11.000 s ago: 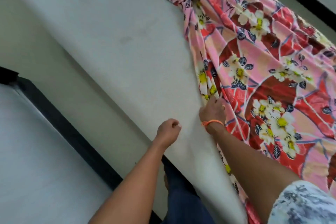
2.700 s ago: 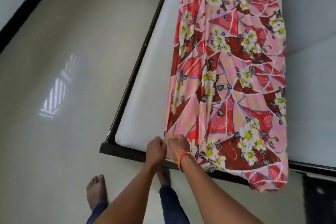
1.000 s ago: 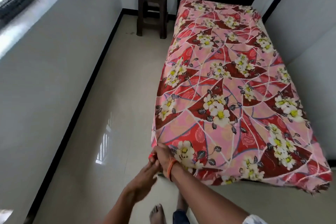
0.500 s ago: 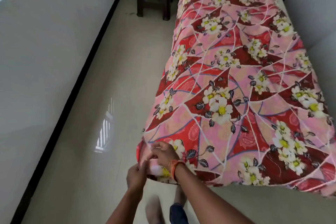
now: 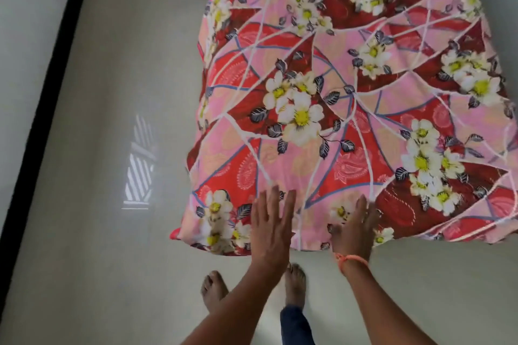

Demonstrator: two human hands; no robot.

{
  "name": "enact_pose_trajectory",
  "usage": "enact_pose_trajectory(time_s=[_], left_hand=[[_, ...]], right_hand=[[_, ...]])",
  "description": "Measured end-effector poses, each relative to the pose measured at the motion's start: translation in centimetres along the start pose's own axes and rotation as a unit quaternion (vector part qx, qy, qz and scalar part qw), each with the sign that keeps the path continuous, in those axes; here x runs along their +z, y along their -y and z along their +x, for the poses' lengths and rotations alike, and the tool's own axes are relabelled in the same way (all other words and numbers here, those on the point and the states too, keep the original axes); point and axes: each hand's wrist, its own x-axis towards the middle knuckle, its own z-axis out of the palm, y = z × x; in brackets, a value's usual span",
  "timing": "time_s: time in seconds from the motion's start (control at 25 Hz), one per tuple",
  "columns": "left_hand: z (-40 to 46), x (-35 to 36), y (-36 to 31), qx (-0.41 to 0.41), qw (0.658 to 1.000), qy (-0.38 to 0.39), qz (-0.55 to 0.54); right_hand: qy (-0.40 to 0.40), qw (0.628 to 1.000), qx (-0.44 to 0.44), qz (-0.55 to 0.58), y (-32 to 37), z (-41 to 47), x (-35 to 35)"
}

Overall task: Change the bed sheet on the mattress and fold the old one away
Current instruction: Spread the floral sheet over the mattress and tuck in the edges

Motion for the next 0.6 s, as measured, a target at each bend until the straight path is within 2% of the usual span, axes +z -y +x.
enact_pose_trajectory(time_s=[0.08, 0.16, 0.24, 0.32, 0.44, 0.6], left_hand=[[3.6, 3.7, -1.5, 0.072, 0.991, 0.038, 0.106], [6.1, 6.9, -1.4, 0.094, 0.977, 0.078, 0.175], [6.8, 9.0, -1.2, 0.104, 0.97, 0.089, 0.199], [7.0, 10.0, -1.1, 0.113, 0.968, 0.057, 0.215], [8.2, 10.5, -0.7, 0.13, 0.966, 0.025, 0.223], [11.4, 10.0, -0.2, 0.133, 0.964, 0.04, 0.225]], right_hand=[[0.05, 0.978, -0.096, -0.179, -3.5, 4.6, 0.2], [0.095, 0.958, -0.122, -0.243, -5.0, 8.1, 0.6], [0.086, 0.956, -0.158, -0.233, -5.5, 9.4, 0.9], [0.062, 0.957, -0.186, -0.214, -5.7, 10.4, 1.6], [0.078, 0.956, -0.196, -0.203, -5.4, 11.5, 2.2], [0.077, 0.959, -0.19, -0.197, -3.6, 13.8, 2.1]])
